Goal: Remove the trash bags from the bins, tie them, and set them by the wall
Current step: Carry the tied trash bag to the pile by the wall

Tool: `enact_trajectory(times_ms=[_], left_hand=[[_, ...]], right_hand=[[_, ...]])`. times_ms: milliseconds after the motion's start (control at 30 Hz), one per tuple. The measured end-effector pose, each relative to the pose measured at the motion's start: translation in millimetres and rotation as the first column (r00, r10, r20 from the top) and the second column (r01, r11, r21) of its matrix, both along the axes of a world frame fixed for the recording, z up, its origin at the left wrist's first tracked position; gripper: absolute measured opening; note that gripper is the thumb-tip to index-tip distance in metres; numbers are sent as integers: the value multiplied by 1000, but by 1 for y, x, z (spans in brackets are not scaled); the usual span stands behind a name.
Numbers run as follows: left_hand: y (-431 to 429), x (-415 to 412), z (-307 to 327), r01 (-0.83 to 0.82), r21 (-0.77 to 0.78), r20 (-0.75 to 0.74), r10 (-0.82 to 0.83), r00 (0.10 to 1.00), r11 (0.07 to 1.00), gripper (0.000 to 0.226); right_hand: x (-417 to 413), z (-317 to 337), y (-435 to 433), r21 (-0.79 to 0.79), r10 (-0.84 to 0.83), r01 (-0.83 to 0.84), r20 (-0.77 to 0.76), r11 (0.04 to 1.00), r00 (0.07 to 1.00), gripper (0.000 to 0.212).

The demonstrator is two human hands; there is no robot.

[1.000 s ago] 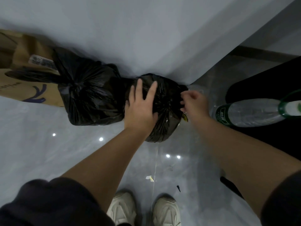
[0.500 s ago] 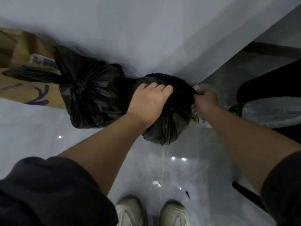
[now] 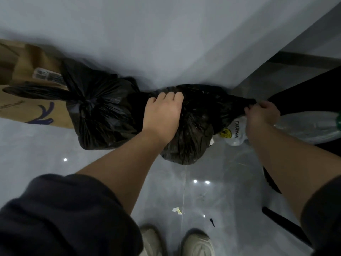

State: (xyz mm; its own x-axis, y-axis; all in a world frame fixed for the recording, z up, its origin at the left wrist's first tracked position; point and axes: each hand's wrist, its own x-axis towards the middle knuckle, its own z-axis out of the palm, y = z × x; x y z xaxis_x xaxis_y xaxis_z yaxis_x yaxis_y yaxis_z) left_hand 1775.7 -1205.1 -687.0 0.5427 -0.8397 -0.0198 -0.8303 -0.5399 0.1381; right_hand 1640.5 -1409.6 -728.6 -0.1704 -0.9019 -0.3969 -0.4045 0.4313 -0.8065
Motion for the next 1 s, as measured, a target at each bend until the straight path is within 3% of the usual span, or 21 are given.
enact_trajectory(times_ms=[100, 167, 233, 267, 333, 400, 433, 467, 533, 600, 700, 767, 800, 833, 867, 933, 1000], left_hand=[[-2, -6, -9, -11, 41, -60, 14, 998, 999, 31], [0, -10, -10, 7, 66, -75, -2, 997, 998, 35], [4, -11, -7, 41, 81, -95, -33, 995, 996, 37], [6, -11, -4, 61, 73, -114, -52, 992, 995, 35], [11, -6, 3, 101, 20, -181, -95, 979, 995, 30], [15, 0, 9, 140, -40, -232, -145, 962, 989, 25], [18, 3, 11, 155, -57, -234, -164, 958, 986, 23], [21, 6, 13, 167, -72, -226, -179, 958, 983, 22], [25, 12, 19, 183, -91, -202, -198, 959, 979, 23], [29, 15, 28, 195, -114, -173, -213, 962, 974, 29], [25, 17, 44, 174, -157, -115, -193, 974, 972, 30], [16, 19, 49, 116, -161, -81, -130, 988, 980, 29], [11, 20, 48, 74, -140, -70, -85, 994, 987, 28], [6, 21, 44, 22, -104, -84, -31, 996, 994, 26], [2, 21, 38, -29, -55, -126, 22, 992, 998, 24], [-3, 14, 19, -57, 82, -213, 74, 974, 995, 28], [0, 3, 0, 10, 184, -196, 26, 980, 983, 33]], right_hand=[[-3, -16, 1, -9, 273, -280, -196, 960, 942, 30], [-9, -21, 10, 95, 554, -557, -327, 825, 765, 37], [-15, -23, 18, 152, 747, -773, -422, 616, 513, 49], [-16, -21, 21, 164, 781, -823, -458, 544, 425, 57], [-11, -18, 21, 167, 778, -850, -519, 499, 354, 66], [2, -14, 19, 222, 774, -854, -568, 471, 280, 51], [10, -9, 20, 228, 770, -846, -572, 481, 283, 37], [17, -6, 21, 186, 750, -817, -544, 545, 376, 28], [26, 5, 24, 49, 614, -656, -411, 753, 674, 26], [21, 18, 23, -67, 359, -392, -282, 918, 890, 30], [0, 28, 15, -79, 55, -62, -92, 995, 994, 39], [-7, 24, 7, -33, 22, -25, -80, 999, 997, 44], [-6, 20, 4, 2, 87, -88, -131, 996, 987, 51], [-4, 15, 3, 82, 234, -221, -229, 972, 945, 55], [0, 7, 4, 215, 441, -387, -349, 897, 827, 54], [6, 0, 16, 474, 759, -593, -439, 650, 481, 44], [1, -11, 32, 580, 894, -710, -417, 398, 161, 40]])
